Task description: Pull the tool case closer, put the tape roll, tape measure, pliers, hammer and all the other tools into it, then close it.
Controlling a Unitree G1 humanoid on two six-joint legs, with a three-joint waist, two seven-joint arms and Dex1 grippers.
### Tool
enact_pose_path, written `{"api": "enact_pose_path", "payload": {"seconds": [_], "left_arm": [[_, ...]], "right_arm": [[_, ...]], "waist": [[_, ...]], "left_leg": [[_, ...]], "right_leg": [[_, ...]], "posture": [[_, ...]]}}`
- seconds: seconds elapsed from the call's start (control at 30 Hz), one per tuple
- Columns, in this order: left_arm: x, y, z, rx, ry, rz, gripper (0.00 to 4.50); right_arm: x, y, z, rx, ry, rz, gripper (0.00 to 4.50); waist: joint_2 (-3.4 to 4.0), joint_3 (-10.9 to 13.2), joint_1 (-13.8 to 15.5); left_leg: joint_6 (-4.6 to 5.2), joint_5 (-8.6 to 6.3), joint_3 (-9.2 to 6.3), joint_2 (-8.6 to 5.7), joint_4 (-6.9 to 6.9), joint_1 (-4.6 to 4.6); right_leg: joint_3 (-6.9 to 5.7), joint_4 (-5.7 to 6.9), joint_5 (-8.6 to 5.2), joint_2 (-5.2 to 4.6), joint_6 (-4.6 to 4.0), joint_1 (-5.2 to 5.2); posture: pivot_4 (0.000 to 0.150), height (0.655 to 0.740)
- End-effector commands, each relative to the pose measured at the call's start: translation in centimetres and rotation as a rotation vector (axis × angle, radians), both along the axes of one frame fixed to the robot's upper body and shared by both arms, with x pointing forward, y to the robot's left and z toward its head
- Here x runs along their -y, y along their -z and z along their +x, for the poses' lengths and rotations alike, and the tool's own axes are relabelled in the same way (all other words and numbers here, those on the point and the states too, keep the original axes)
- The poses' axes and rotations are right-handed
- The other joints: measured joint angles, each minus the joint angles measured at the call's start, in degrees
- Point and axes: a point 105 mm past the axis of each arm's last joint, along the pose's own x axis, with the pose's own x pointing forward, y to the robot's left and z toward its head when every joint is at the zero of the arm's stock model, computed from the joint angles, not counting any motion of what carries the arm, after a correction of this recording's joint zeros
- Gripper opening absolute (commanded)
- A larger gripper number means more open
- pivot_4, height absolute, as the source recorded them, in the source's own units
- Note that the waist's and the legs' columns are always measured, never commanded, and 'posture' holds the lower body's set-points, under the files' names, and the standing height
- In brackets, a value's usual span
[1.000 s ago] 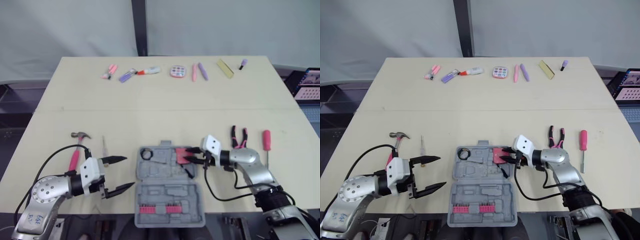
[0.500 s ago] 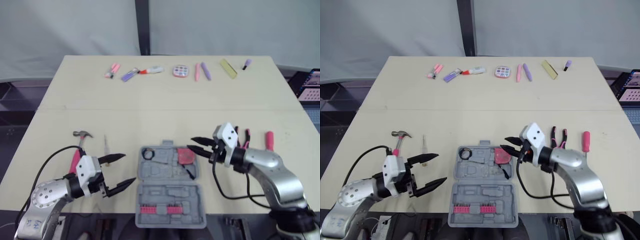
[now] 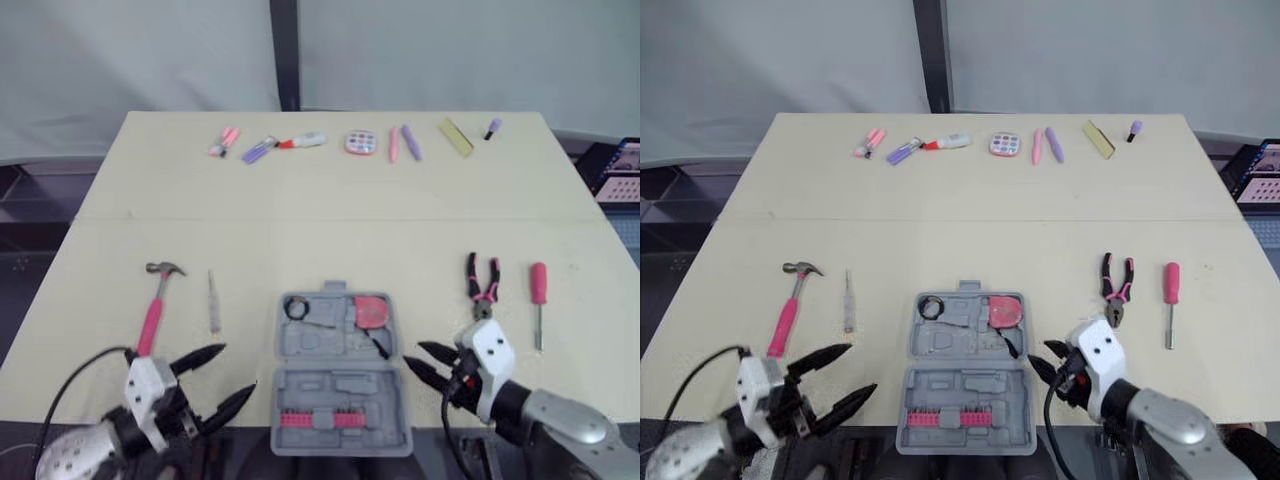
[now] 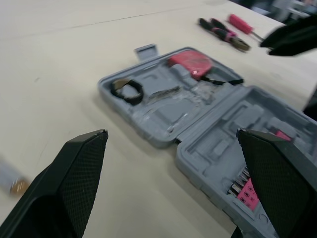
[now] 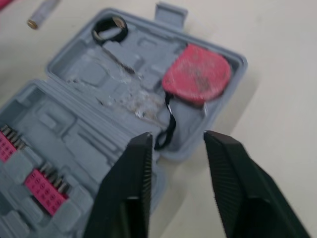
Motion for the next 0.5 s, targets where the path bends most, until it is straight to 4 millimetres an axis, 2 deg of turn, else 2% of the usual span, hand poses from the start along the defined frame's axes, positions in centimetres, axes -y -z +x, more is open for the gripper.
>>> {"api": "enact_pose_path", "payload": {"seconds": [0.03,0.07,0.1,0.23,0.5], "left_arm": [[-0.5,0.1,-1.3,0.007,-0.065,0.016,4.50],[-0.5,0.5,-1.8,-0.005,-0.062,0.028,4.50],[-0.7,1.0,-2.3,-0.018,-0.061,0.041,4.50],[-1.2,1.6,-2.6,-0.013,-0.032,0.073,4.50],[-2.2,1.5,-1.3,0.036,0.007,0.087,4.50]], "right_arm": [[0.8,0.5,-0.6,0.007,0.024,-0.009,3.88],[1.0,0.9,-0.9,-0.004,0.024,-0.006,4.40],[1.1,1.2,-1.2,-0.017,0.024,-0.002,4.46],[1.1,1.8,-1.7,-0.028,0.004,0.002,4.46],[1.7,2.4,-1.9,-0.030,0.005,-0.008,4.46]], "waist": [[-0.08,-0.05,0.19],[-0.09,-0.06,0.20],[-0.10,-0.06,0.23],[-0.08,-0.05,0.18],[-0.08,-0.06,0.09]], "left_leg": [[0.00,0.00,-0.01,-0.01,0.05,0.00],[0.00,0.00,-0.02,-0.01,0.07,0.01],[0.00,0.00,-0.02,-0.01,0.03,0.03],[0.01,0.00,-0.02,0.00,0.01,0.07],[0.00,0.00,-0.04,0.02,-0.09,0.23]], "right_leg": [[0.01,-0.06,0.00,0.01,0.00,0.01],[0.03,-0.13,-0.01,0.01,-0.01,0.03],[0.03,-0.21,-0.01,0.02,-0.01,0.08],[0.04,-0.39,-0.02,0.04,-0.03,0.20],[0.03,-0.42,-0.05,0.03,-0.09,0.33]], "posture": [[0.150,0.7400],[0.150,0.7400],[0.150,0.7400],[0.150,0.7400],[0.150,0.7400]]}}
